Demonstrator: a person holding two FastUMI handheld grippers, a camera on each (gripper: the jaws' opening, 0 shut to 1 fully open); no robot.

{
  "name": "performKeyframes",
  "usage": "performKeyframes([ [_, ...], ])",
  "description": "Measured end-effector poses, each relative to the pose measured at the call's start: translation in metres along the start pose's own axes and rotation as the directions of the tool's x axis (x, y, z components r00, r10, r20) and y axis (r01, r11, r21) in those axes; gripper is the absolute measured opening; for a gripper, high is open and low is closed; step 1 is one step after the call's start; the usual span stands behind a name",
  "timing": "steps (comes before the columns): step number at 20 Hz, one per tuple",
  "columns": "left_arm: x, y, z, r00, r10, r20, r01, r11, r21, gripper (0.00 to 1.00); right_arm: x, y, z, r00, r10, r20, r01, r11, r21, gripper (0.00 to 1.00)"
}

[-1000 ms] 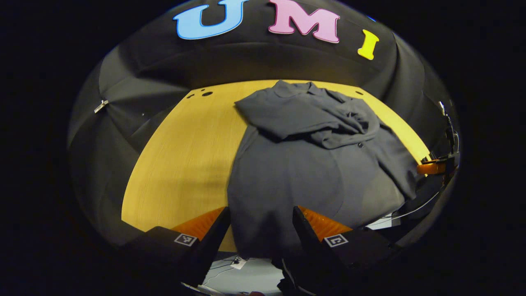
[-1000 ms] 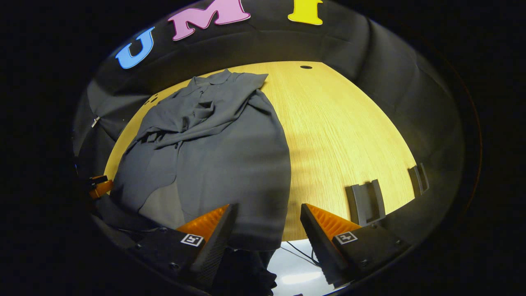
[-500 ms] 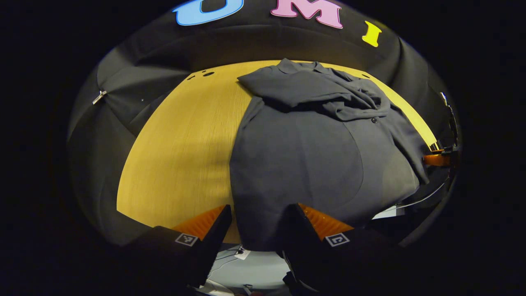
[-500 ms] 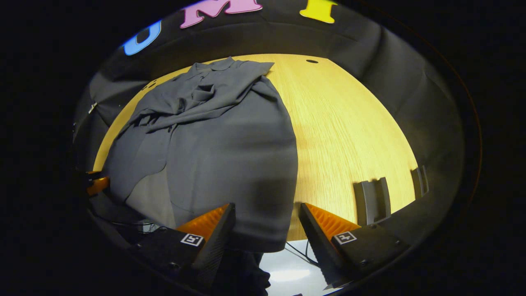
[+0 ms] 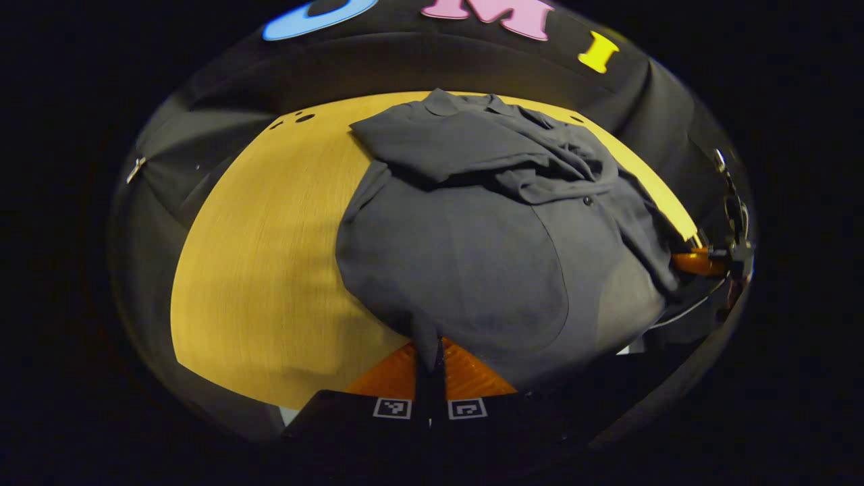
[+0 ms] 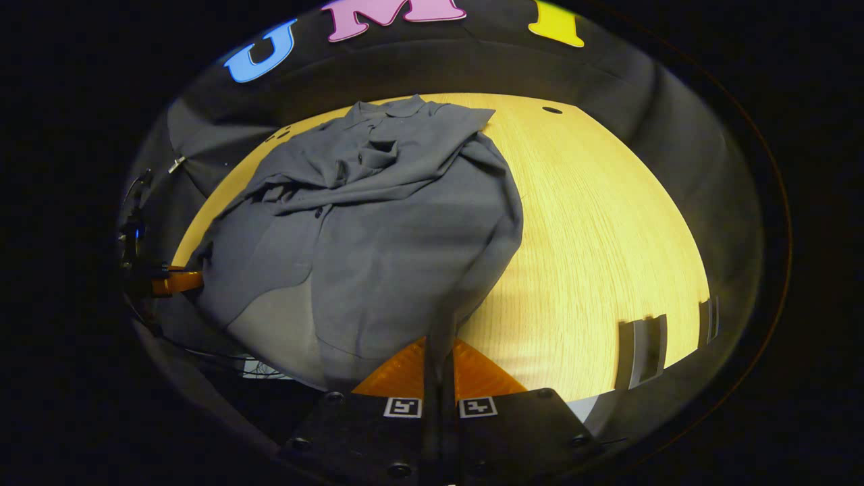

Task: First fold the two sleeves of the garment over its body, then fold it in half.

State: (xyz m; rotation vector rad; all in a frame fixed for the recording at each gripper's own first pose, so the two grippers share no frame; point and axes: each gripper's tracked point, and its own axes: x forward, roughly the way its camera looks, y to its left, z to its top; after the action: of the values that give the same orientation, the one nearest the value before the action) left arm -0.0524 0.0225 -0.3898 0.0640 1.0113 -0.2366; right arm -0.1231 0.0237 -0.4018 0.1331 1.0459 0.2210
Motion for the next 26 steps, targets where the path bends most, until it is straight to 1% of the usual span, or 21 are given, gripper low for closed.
performKeyframes([
  [4,-0.024,-0.007,0.031,0.996,-0.019,0.084,0.021,1.000,-0.022,0.05,-0.024,0.004,0.029,0.996,0.022,0.088,-0.025,0.999,0.034,0.06],
  [7,-0.039,-0.007,0.067,0.987,-0.028,0.160,0.037,0.998,-0.052,0.05,-0.039,0.006,0.064,0.985,0.046,0.165,-0.056,0.997,0.054,0.06],
  [11,-0.056,0.000,0.125,0.962,-0.014,0.273,0.040,0.995,-0.088,0.05,-0.054,0.004,0.129,0.955,0.052,0.292,-0.078,0.994,0.078,0.05],
  [12,-0.059,0.003,0.140,0.953,-0.010,0.302,0.039,0.995,-0.091,0.02,-0.056,0.003,0.144,0.946,0.053,0.320,-0.082,0.994,0.078,0.05],
  [13,-0.059,0.005,0.153,0.946,-0.007,0.325,0.039,0.995,-0.092,0.06,-0.057,0.003,0.164,0.935,0.054,0.351,-0.086,0.993,0.077,0.05],
  [14,-0.060,0.007,0.165,0.939,-0.004,0.344,0.038,0.995,-0.092,0.05,-0.058,0.002,0.178,0.925,0.058,0.376,-0.093,0.993,0.075,0.05],
  [16,-0.059,0.011,0.189,0.925,-0.005,0.381,0.044,0.994,-0.095,0.06,-0.057,0.002,0.204,0.908,0.068,0.413,-0.100,0.993,0.057,0.05],
  [20,-0.050,0.013,0.237,0.897,0.006,0.442,0.043,0.994,-0.100,0.05,-0.043,-0.002,0.245,0.886,0.062,0.460,-0.095,0.994,0.050,0.05],
  [21,-0.056,0.016,0.244,0.891,0.011,0.453,0.036,0.995,-0.094,0.05,-0.039,-0.004,0.255,0.881,0.058,0.470,-0.095,0.994,0.056,0.05],
  [26,-0.029,0.028,0.292,0.876,0.028,0.481,0.011,0.997,-0.079,0.05,-0.015,-0.017,0.301,0.860,0.036,0.510,-0.086,0.993,0.076,0.05],
])
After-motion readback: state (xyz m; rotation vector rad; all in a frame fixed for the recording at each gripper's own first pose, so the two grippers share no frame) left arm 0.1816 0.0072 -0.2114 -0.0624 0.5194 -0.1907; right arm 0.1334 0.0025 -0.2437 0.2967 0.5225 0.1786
